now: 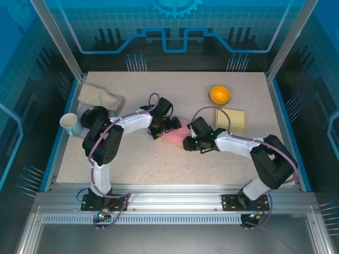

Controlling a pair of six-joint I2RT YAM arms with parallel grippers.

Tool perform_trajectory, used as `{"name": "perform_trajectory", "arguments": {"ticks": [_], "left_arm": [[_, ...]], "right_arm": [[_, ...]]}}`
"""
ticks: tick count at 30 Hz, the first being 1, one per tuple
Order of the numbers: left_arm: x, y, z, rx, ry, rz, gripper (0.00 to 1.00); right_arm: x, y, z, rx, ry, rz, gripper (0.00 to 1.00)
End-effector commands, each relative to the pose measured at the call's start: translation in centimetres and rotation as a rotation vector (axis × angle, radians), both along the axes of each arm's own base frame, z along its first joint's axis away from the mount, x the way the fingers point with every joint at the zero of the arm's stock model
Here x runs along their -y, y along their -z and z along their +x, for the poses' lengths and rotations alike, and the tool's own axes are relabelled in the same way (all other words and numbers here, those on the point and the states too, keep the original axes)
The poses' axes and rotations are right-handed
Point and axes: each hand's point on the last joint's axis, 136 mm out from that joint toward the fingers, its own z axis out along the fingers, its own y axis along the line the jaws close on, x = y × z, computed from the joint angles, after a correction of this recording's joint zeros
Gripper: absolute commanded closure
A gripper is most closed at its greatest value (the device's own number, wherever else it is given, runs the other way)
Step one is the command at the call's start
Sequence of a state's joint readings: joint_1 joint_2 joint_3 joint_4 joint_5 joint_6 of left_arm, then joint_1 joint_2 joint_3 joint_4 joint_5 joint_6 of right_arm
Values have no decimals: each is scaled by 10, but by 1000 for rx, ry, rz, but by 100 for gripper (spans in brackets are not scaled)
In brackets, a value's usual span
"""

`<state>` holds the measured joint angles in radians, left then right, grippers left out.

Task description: Fold the paper box

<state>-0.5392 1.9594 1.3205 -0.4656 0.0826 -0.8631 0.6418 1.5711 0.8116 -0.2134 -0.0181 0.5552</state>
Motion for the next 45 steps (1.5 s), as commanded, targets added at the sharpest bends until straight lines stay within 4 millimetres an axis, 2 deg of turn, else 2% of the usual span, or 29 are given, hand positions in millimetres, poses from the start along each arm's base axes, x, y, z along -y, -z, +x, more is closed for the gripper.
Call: {"name": "perform_trajectory", "arguments": {"ticks": [1, 10, 19, 26, 30, 38, 41, 45], "left_arm": [[-32, 36, -21, -102, -30, 139, 1], [-34, 40, -22, -112, -18, 151, 1], [-37, 49, -25, -137, 2, 171, 1], [-38, 55, -27, -154, 21, 187, 1], [-38, 57, -27, -161, 34, 194, 1], [-39, 59, -28, -172, 39, 202, 1], [-40, 61, -29, -181, 32, 206, 1], [-42, 63, -31, -190, 19, 213, 1]], "right_arm": [[-5, 0, 8, 74, -79, -44, 71], [12, 1, 20, 191, -148, -184, 72], [12, 14, 31, 312, -221, -223, 75], [12, -5, 49, 543, -243, -224, 75], [13, -2, 58, 605, -257, -266, 74], [17, 8, 69, 564, -178, -240, 73], [23, 1, 71, 526, -131, -202, 71], [24, -18, 67, 388, -78, -45, 67]]}}
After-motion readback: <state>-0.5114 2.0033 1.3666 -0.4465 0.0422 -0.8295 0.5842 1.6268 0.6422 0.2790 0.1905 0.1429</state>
